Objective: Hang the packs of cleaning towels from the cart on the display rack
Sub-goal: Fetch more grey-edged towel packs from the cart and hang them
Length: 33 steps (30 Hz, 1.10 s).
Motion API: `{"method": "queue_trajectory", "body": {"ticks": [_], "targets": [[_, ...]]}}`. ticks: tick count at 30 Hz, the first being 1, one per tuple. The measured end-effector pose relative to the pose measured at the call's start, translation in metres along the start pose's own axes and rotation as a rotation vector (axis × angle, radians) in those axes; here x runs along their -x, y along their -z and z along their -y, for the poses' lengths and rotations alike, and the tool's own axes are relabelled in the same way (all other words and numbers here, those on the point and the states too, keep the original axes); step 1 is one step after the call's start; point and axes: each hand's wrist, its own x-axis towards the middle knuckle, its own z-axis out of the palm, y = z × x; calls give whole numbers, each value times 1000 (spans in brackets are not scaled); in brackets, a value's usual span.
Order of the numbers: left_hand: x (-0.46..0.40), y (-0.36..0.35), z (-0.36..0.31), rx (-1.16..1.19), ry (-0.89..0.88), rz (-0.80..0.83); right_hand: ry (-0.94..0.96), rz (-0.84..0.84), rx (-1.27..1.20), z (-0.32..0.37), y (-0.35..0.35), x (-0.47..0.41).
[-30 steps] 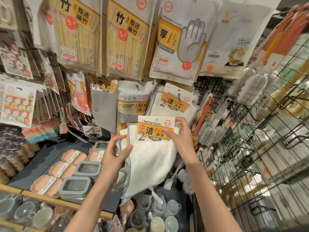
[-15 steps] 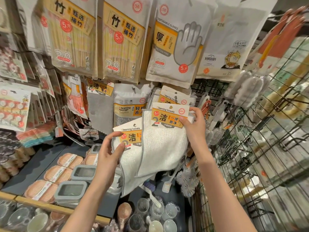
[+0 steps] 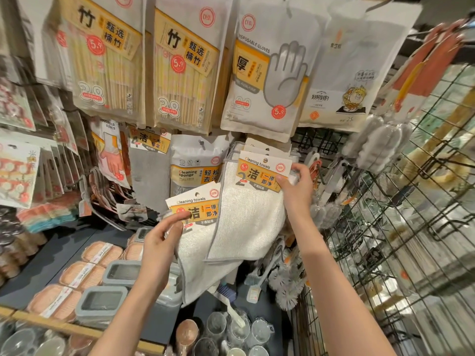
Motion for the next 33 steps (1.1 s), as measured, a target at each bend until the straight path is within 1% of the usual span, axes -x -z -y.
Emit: {"method": "queue_trajectory", "body": {"ticks": [3, 18, 22, 28, 33], "targets": [[0, 0, 1, 0, 9, 7, -27, -8, 39, -2, -2, -3], [5, -2, -7, 46, 21, -8, -5, -83, 13, -3, -2, -4], [5, -3, -7, 13, 3, -3, 46, -62, 50, -5, -5, -4], [5, -1, -6, -1, 8, -14, 75, 46, 193, -10, -9, -11], [7, 2, -7, -10, -10, -25, 80, 83, 262, -11, -11, -16]]}}
